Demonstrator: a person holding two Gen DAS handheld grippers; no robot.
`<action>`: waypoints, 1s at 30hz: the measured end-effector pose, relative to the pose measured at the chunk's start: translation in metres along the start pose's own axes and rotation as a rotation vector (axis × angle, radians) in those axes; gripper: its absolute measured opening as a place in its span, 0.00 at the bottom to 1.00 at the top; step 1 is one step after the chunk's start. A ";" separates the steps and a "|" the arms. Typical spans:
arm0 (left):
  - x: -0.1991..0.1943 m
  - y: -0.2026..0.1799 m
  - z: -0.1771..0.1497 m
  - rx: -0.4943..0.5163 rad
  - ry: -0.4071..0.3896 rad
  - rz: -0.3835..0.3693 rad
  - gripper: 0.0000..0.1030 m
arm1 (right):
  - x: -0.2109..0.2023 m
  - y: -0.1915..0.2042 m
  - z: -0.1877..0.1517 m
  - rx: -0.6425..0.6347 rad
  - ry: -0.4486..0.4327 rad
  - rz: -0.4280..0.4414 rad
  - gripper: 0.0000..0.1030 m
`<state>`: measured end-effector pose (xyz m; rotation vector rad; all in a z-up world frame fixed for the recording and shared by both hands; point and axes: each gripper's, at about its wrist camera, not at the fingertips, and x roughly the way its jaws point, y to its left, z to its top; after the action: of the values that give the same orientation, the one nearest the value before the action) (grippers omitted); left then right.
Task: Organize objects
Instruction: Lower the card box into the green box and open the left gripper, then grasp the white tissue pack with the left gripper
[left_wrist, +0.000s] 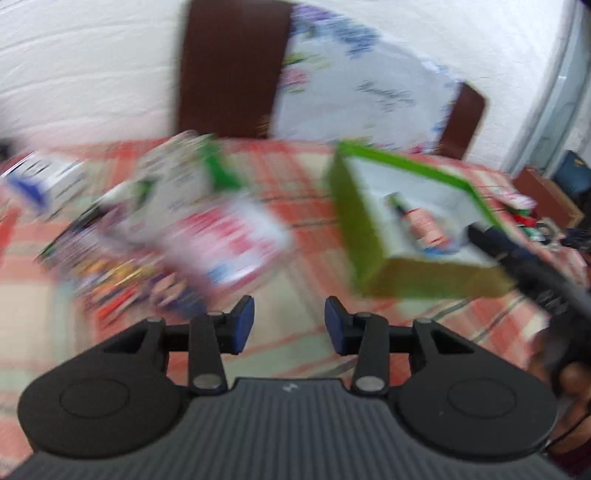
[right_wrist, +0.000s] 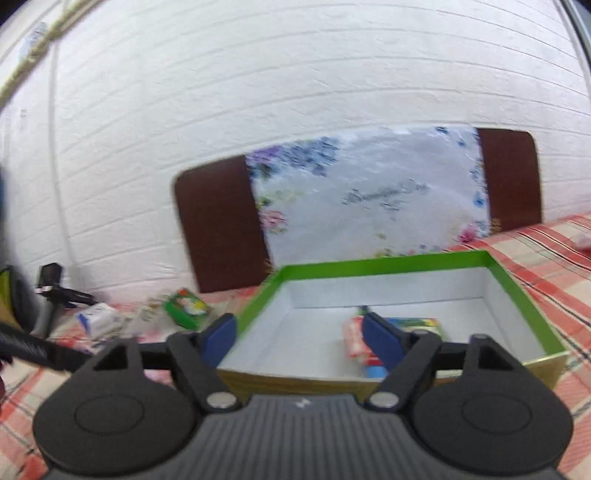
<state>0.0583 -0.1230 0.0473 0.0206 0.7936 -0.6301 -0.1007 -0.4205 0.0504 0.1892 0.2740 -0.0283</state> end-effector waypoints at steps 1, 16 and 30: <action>-0.005 0.015 -0.010 -0.018 0.004 0.045 0.43 | 0.003 0.013 0.000 -0.039 0.005 0.043 0.56; -0.049 0.119 -0.070 -0.303 -0.069 0.116 0.41 | 0.205 0.155 -0.018 -0.221 0.520 0.154 1.00; -0.077 0.134 -0.087 -0.380 -0.058 -0.063 0.47 | 0.054 0.185 -0.026 -0.455 0.335 0.329 0.92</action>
<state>0.0322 0.0478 0.0085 -0.3693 0.8494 -0.5286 -0.0459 -0.2343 0.0447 -0.2185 0.5712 0.3923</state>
